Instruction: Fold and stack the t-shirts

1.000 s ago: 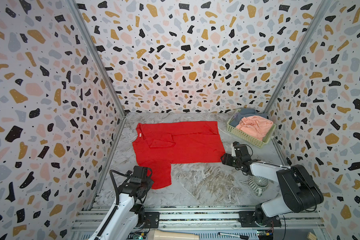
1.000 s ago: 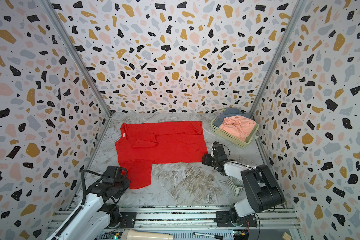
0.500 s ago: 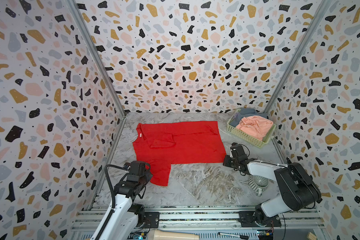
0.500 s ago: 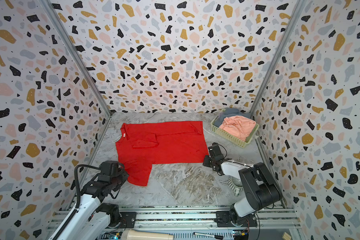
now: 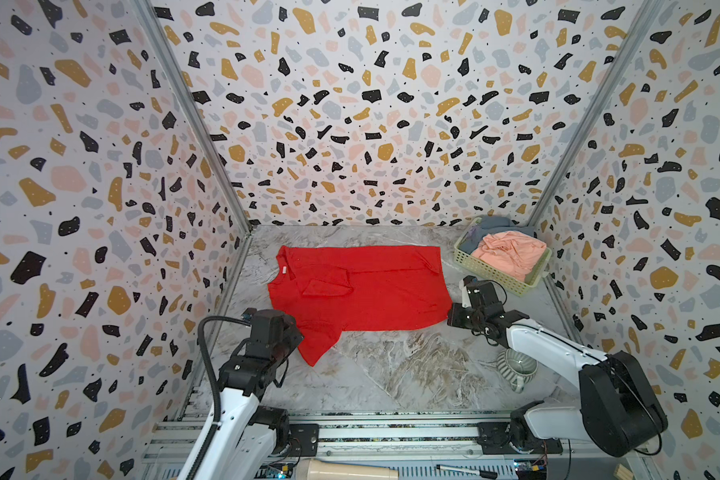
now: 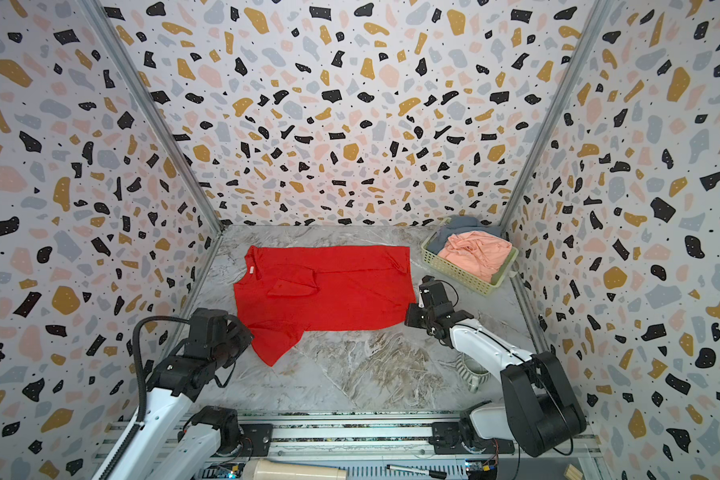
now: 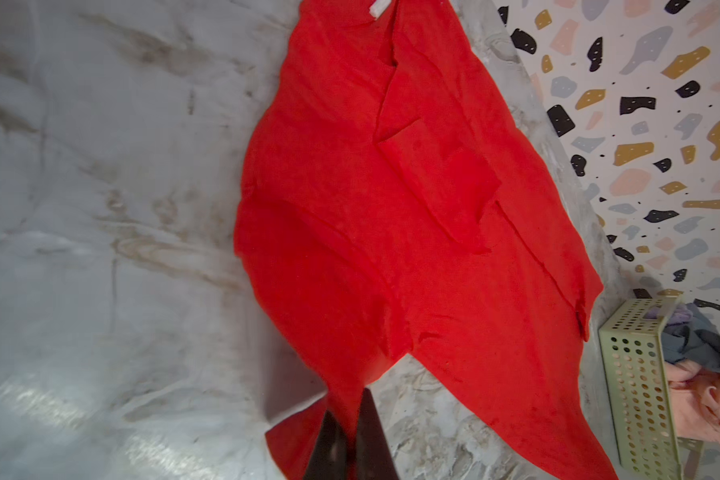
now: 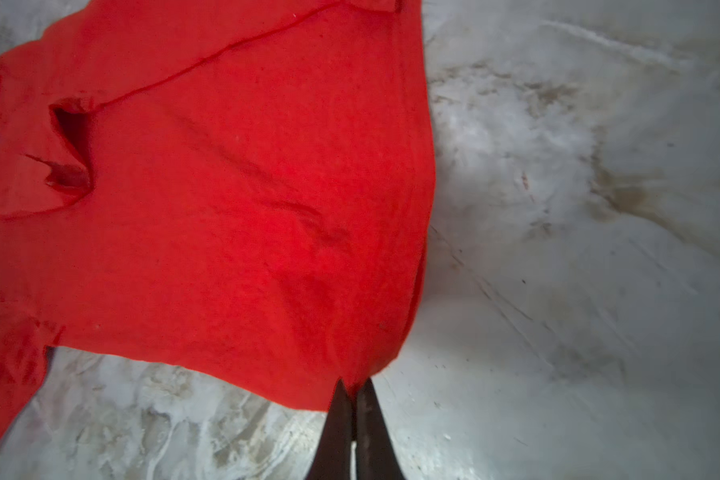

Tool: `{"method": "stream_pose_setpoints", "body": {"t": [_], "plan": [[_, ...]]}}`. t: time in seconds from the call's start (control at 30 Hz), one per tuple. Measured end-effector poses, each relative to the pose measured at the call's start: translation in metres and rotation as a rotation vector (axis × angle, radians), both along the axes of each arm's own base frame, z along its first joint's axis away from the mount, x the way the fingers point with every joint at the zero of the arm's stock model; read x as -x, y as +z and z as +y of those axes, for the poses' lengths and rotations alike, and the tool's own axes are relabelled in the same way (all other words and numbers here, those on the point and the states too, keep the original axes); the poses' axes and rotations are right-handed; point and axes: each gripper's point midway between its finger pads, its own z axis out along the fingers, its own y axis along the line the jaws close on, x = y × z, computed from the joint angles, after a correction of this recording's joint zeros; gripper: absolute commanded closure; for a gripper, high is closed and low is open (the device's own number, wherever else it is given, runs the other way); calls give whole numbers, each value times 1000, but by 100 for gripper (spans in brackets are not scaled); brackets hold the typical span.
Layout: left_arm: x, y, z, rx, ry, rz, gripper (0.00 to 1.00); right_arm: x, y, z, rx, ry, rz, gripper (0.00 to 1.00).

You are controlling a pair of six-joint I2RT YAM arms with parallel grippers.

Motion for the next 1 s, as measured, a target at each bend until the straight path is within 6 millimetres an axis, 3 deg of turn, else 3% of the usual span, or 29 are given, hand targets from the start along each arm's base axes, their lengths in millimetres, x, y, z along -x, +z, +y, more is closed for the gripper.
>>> {"method": "stream_pose_setpoints", "body": {"t": [0.2,0.37,0.5,0.63,0.87,0.93,1.0], "plan": [[-69,37,-11,-77,-105,-66,100,-48,10,5,-63,1,-10,100],[-121,81,6,-140,-127,-158,100,-89,15,5,-91,25,-14,100],[-162,95,11,-173,-183,-185,100,-117,8,-1,-122,32,0,100],[-202,84,10,-183,-242,-168,100,-146,-3,-1,-150,45,20,100],[-253,29,22,-157,-271,-74,100,-193,-22,6,-192,50,29,97],[-268,16,27,-144,-268,-65,100,-204,-25,8,-201,43,29,83],[-283,1,30,-122,-268,-61,92,-213,-29,8,-210,31,35,54]]}}
